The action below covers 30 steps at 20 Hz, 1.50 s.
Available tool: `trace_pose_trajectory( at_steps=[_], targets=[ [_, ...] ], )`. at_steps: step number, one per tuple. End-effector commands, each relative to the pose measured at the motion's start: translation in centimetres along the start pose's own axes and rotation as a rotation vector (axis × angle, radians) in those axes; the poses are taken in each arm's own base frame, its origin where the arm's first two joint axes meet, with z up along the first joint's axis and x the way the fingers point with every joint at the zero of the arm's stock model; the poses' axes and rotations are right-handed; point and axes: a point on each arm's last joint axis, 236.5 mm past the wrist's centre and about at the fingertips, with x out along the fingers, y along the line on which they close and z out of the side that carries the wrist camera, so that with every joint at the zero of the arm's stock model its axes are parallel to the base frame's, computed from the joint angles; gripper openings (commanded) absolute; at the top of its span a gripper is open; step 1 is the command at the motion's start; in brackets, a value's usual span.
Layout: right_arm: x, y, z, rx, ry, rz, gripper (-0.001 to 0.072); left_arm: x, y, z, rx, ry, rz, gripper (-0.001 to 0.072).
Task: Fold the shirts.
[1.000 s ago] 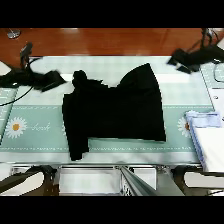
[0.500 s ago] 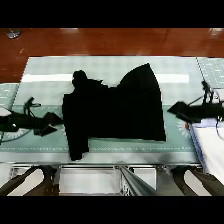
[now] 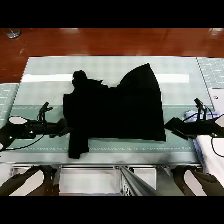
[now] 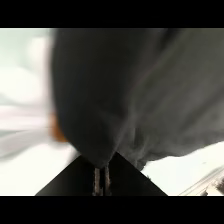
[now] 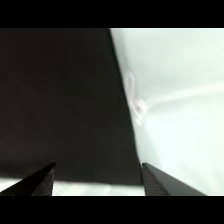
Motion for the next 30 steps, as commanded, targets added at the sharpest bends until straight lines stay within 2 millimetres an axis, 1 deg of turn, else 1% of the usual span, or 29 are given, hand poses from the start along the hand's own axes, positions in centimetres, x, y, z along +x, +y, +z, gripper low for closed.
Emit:
trace_pose_trajectory(
  at_steps=[1, 3, 4, 5, 8, 9, 12, 14, 16, 17, 18, 19, 20, 21, 22, 23, 24, 25, 26, 27, 28, 29, 30],
  targets=[
    [0.7, -1.3, -2.9, 0.038, 0.102, -0.036, 0.0623, 0.1, -1.2, 0.5, 0.036, -0.009, -0.022, 0.0024],
    [1.6, -1.5, -4.1, 0.062, 0.134, -0.024, 0.0623, -0.2, -1.7, 0.8, 0.048, -0.013, -0.029, 0.0024],
    [1.9, -1.5, -4.3, 0.07, 0.135, -0.02, 0.0623, -0.3, -1.8, 1.0, 0.052, -0.017, -0.03, 0.0024],
    [2.0, -1.4, -4.1, 0.073, 0.126, -0.012, 0.0623, -0.3, -1.9, 1.2, 0.052, -0.02, -0.033, 0.0024],
    [2.1, -0.6, -2.3, 0.093, 0.05, 0.023, 0.0622, -0.4, -2.2, 1.3, 0.045, -0.026, -0.044, 0.0024],
    [2.3, -0.6, -2.3, 0.098, 0.056, 0.027, 0.0622, -0.4, -2.2, 1.3, 0.045, -0.027, -0.044, 0.0024],
    [3.6, -1.0, -3.2, 0.116, 0.139, 0.027, 0.0622, -0.4, -2.2, 1.3, 0.045, -0.027, -0.044, 0.0024],
    [4.3, 0.2, -2.4, 0.143, 0.128, 0.09, 0.0621, -0.4, -2.2, 1.3, 0.045, -0.027, -0.044, 0.0025],
    [4.6, 2.2, -0.7, 0.177, 0.081, 0.187, 0.0621, -0.3, -2.2, 1.3, 0.045, -0.025, -0.044, 0.0024],
    [4.8, 2.8, -0.3, 0.185, 0.074, 0.217, 0.0617, -0.2, -2.4, 1.1, 0.053, -0.02, -0.044, 0.0024],
    [5.0, 3.0, -0.1, 0.194, 0.083, 0.23, 0.0541, 0.0, -2.5, 1.0, 0.066, -0.014, -0.043, 0.0025],
    [5.2, 3.3, -0.1, 0.181, 0.092, 0.25, 0.0346, 0.1, -2.8, 0.9, 0.085, -0.01, -0.041, 0.0024],
    [5.1, 4.1, 0.1, 0.147, 0.091, 0.285, 0.0121, 0.1, -3.2, 1.0, 0.113, -0.008, -0.042, 0.0024],
    [5.0, 4.9, 0.4, 0.115, 0.085, 0.325, 0.0021, 0.0, -3.9, 1.3, 0.136, -0.011, -0.046, 0.0025],
    [4.6, 5.3, 0.8, 0.096, 0.084, 0.337, 0.0021, -0.3, -4.8, 1.8, 0.165, -0.016, -0.055, 0.0024],
    [3.9, 5.9, 1.4, 0.057, 0.078, 0.341, 0.002, -1.1, -6.3, 2.7, 0.205, -0.026, -0.071, 0.0025],
    [2.6, 6.8, 2.4, 0.002, 0.071, 0.354, 0.002, -2.2, -8.2, 3.8, 0.254, -0.039, -0.093, 0.0024],
    [0.7, 8.3, 4.0, -0.057, 0.044, 0.375, 0.002, -4.0, -10.8, 5.3, 0.32, -0.068, -0.12, 0.0024],
    [-2.0, 10.3, 6.3, -0.121, -0.011, 0.396, 0.0019, -6.3, -13.8, 7.0, 0.382, -0.116, -0.145, 0.0024],
    [-5.4, 12.4, 9.0, -0.184, -0.099, 0.41, 0.0019, -9.6, -17.5, 9.0, 0.459, -0.196, -0.166, 0.0024],
    [-9.7, 14.8, 11.6, -0.251, -0.209, 0.416, 0.0019, -13.1, -21.3, 10.7, 0.537, -0.288, -0.183, 0.0024],
    [-14.9, 17.4, 13.8, -0.327, -0.34, 0.412, 0.0019, -17.4, -25.6, 11.9, 0.634, -0.398, -0.201, 0.0024],
    [-20.2, 19.6, 15.2, -0.402, -0.465, 0.396, 0.0019, -21.5, -29.2, 12.4, 0.718, -0.498, -0.201, 0.0024]
  ],
)
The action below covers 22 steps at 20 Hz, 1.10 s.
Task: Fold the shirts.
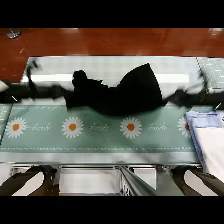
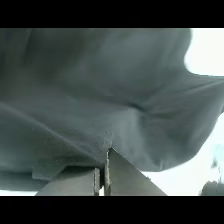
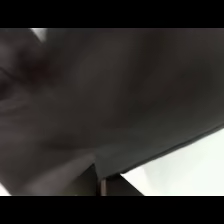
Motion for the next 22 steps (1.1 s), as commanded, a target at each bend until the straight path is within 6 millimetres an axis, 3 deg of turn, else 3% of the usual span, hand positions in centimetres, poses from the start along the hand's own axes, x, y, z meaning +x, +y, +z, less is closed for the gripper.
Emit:
trace_pose_trajectory(
  at_steps=[1, 3, 4, 6, 8, 10, 14, 17, 20, 22],
  targets=[
    [-11.4, 11.7, 9.2, -0.314, -0.308, -0.03, 0.0019, -9.9, -10.8, 11.3, 0.293, -0.286, 0.025, 0.0023],
    [-19.7, 17.9, 10.6, -0.489, -0.505, -0.114, 0.002, -16.6, -15.5, 14.2, 0.434, -0.419, 0.14, 0.0023],
    [-23.4, 20.3, 10.0, -0.556, -0.594, -0.159, 0.0019, -19.5, -17.2, 14.5, 0.485, -0.461, 0.2, 0.0023],
    [-29.9, 23.9, 7.1, -0.657, -0.749, -0.246, 0.002, -24.7, -20.3, 13.2, 0.571, -0.516, 0.308, 0.0023],
    [-34.0, 25.8, 3.5, -0.713, -0.865, -0.301, 0.0019, -28.3, -23.6, 11.1, 0.643, -0.594, 0.327, 0.0023],
    [-36.8, 26.8, 0.0, -0.736, -0.946, -0.333, 0.0019, -30.5, -26.0, 8.3, 0.687, -0.642, 0.327, 0.0023],
    [-39.3, 28.1, -4.8, -0.779, -1.023, -0.348, 0.002, -32.8, -28.1, 3.4, 0.732, -0.687, 0.331, 0.0023],
    [-39.3, 27.5, -5.4, -0.768, -1.008, -0.371, 0.002, -32.1, -27.9, 2.6, 0.729, -0.662, 0.309, 0.0023],
    [-38.6, 26.7, -4.6, -0.751, -0.972, -0.383, 0.0019, -28.7, -26.5, 3.5, 0.704, -0.551, 0.241, 0.0023],
    [-36.4, 25.5, -3.6, -0.724, -0.882, -0.374, 0.002, -24.9, -24.0, 4.4, 0.654, -0.438, 0.218, 0.0023]
  ],
)
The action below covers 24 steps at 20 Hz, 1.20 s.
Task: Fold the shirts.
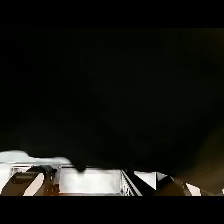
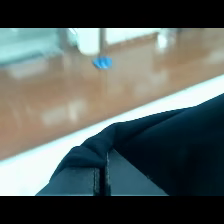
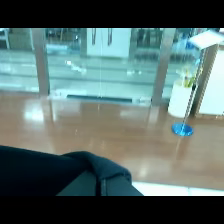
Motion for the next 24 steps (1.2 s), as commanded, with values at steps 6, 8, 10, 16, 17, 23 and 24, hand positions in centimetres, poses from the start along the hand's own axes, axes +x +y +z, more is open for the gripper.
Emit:
trace_pose_trajectory(
  at_steps=[6, 8, 10, 16, 17, 23, 24],
  targets=[
    [14.6, -1.2, -21.0, 0.252, 0.569, 0.17, 0.002, 16.6, 7.9, -17.4, -0.25, 0.501, 0.011, 0.0023],
    [19.1, -3.0, -27.6, 0.334, 0.653, 0.136, 0.002, 20.7, 9.9, -21.7, -0.324, 0.542, 0.041, 0.0024],
    [23.4, -4.3, -32.5, 0.411, 0.729, 0.122, 0.002, 24.5, 11.9, -24.5, -0.388, 0.546, 0.08, 0.0024],
    [35.6, -3.0, -40.6, 0.712, 0.809, 0.236, 0.002, 33.0, 16.6, -31.5, -0.575, 0.536, 0.185, 0.0025],
    [37.2, -2.2, -41.7, 0.736, 0.824, 0.247, 0.002, 33.8, 16.2, -32.5, -0.621, 0.549, 0.168, 0.0025],
    [40.1, -4.6, -41.0, 0.859, 0.878, 0.257, 0.063, 30.9, 17.5, -34.2, -0.658, 0.71, 0.155, 0.0703],
    [38.2, -6.4, -40.5, 0.847, 0.922, 0.257, 0.063, 28.3, 18.9, -35.3, -0.646, 0.8, 0.188, 0.0703]
  ],
)
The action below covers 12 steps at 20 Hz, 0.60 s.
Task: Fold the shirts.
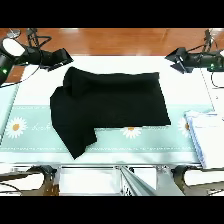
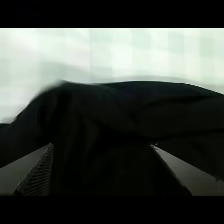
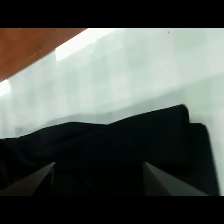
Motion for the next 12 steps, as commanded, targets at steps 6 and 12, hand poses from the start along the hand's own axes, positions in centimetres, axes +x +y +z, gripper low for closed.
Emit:
trace_pose_trajectory(
  at_steps=[6, 12],
  targets=[
    [-12.1, -12.9, -10.5, 0.05, 0.218, -0.381, 0.0628, -7.6, 14.4, -18.5, -0.354, 0.565, 0.229, 0.0699],
    [-9.2, -8.3, -22.1, 0.176, 0.098, -0.134, 0.0628, -5.4, 12.5, -26.2, -0.674, 0.31, -0.054, 0.0699]
  ],
)
